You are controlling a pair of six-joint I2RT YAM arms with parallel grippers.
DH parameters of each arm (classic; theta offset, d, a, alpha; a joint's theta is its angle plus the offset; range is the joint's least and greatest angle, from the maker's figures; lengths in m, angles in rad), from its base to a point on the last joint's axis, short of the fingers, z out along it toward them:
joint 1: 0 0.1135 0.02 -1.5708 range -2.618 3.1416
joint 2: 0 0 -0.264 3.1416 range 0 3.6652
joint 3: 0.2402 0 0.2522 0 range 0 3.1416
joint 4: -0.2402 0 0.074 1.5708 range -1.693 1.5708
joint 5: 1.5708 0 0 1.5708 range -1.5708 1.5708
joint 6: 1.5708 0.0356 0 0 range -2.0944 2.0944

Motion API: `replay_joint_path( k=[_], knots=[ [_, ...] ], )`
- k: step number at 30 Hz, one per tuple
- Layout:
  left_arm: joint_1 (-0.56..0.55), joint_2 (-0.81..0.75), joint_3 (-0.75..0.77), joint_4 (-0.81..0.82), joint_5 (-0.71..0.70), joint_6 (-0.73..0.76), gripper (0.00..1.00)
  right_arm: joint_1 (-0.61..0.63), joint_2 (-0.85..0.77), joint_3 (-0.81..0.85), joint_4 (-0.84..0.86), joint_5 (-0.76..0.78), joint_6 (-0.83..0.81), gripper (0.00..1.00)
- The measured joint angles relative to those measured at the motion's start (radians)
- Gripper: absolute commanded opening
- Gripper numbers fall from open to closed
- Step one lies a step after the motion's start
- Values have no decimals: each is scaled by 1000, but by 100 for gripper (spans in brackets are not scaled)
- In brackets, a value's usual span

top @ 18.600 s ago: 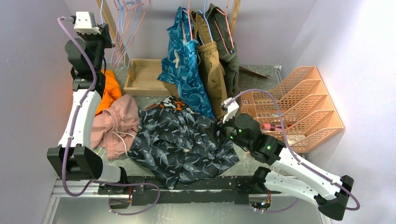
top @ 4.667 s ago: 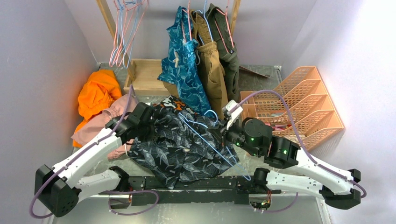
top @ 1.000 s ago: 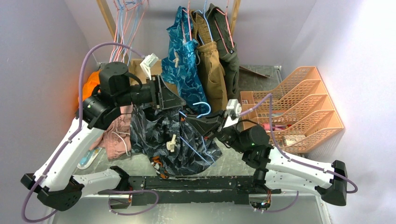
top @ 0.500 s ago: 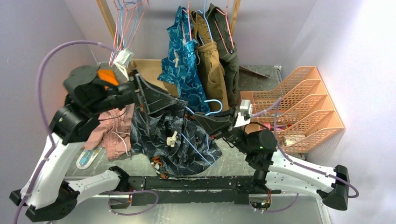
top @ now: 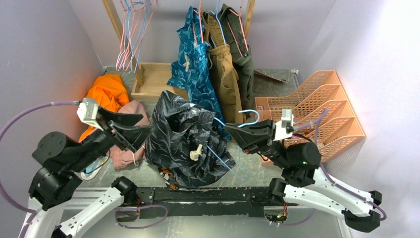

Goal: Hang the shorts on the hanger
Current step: Hang the shorts on the hanger.

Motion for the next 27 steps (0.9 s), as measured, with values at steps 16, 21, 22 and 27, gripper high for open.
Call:
replay_joint_path(
  k=[16, 21, 22, 27],
  knots=[
    [0, 205, 73, 26, 93, 259, 90, 0, -66, 8, -126, 3, 24, 0],
    [0, 197, 69, 38, 160, 323, 87, 0, -77, 8, -126, 9, 28, 0],
    [0, 197, 67, 39, 166, 333, 87, 0, -77, 8, -126, 10, 29, 0],
    [0, 219, 44, 42, 178, 363, 86, 0, -71, 8, -126, 12, 32, 0]
  ],
)
